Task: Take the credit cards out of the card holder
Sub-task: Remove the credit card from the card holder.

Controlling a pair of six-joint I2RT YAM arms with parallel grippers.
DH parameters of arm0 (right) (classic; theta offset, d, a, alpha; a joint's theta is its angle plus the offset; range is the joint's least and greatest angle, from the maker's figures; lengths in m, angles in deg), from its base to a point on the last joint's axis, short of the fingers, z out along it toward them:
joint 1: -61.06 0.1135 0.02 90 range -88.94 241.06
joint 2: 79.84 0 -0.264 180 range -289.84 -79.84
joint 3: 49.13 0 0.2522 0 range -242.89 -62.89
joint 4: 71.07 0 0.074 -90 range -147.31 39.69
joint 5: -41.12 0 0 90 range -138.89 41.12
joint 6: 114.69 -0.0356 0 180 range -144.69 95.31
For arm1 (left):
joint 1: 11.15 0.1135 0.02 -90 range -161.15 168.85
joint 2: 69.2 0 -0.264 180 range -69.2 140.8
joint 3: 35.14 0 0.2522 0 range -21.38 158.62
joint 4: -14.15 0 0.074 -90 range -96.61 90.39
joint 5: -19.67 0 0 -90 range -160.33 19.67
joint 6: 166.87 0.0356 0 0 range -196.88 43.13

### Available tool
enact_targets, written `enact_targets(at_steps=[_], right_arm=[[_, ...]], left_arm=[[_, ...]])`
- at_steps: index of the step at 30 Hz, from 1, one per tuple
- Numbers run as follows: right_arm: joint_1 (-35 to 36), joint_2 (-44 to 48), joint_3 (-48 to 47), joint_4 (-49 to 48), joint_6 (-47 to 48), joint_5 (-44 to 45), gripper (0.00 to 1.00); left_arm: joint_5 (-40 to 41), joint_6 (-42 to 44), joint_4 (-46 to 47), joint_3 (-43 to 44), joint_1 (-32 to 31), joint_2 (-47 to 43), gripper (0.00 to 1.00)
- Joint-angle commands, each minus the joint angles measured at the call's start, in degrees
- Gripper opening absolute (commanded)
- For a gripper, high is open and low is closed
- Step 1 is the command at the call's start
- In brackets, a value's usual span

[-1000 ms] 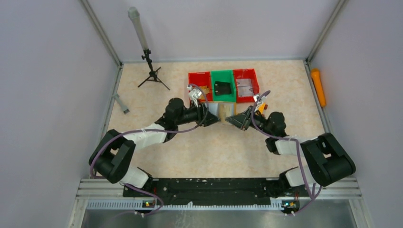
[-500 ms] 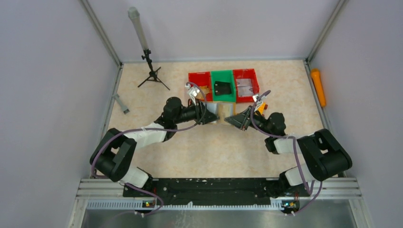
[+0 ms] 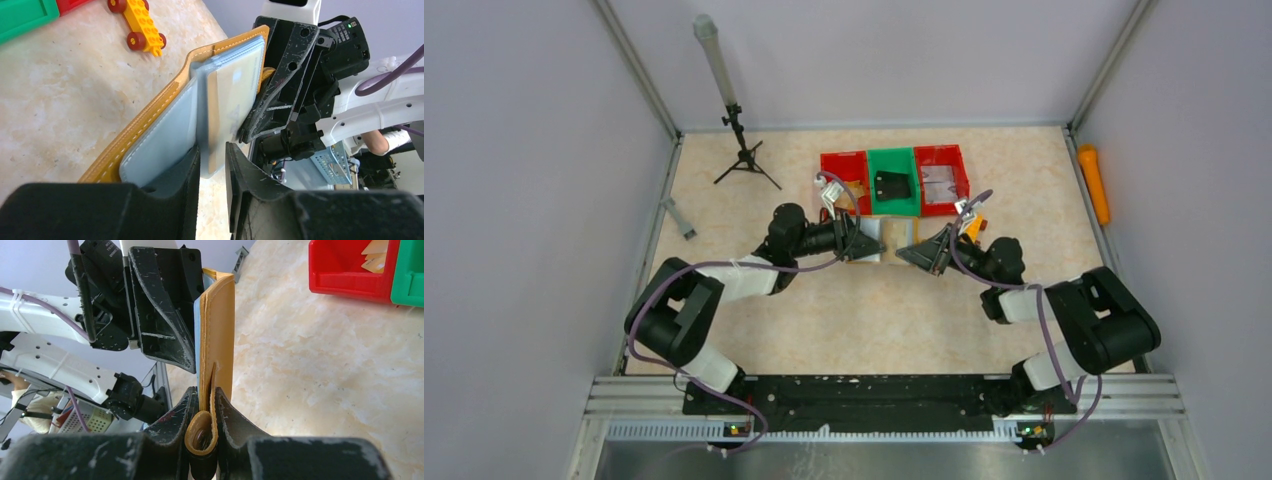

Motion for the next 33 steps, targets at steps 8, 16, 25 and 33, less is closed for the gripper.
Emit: enact_targets(at_steps=[8,16,25,33], right_arm=[[1.08,0.24,-1.07,-7.61,-0.84,-3.96,0.16],[1.08,2.6,-0.49,-4.76,1.0,-2.39,0.28],[1.12,5.45,-0.3,0.72,3.96,0.08,0.09],[1.09,4.12,-0.42,-1.36,2.63,-0.71,0.01]], left_arm=[[-3.41,-1.53,4.23,1.8,-0.37,1.73,0.0],[-2.19,0.53,1.33,1.63,0.07,0.34,0.0],[-1.74,0.78,0.24,1.46,0.77,-0.16,0.0],[-3.91,-1.35,3.59,0.68,1.52,0.08,0.3]])
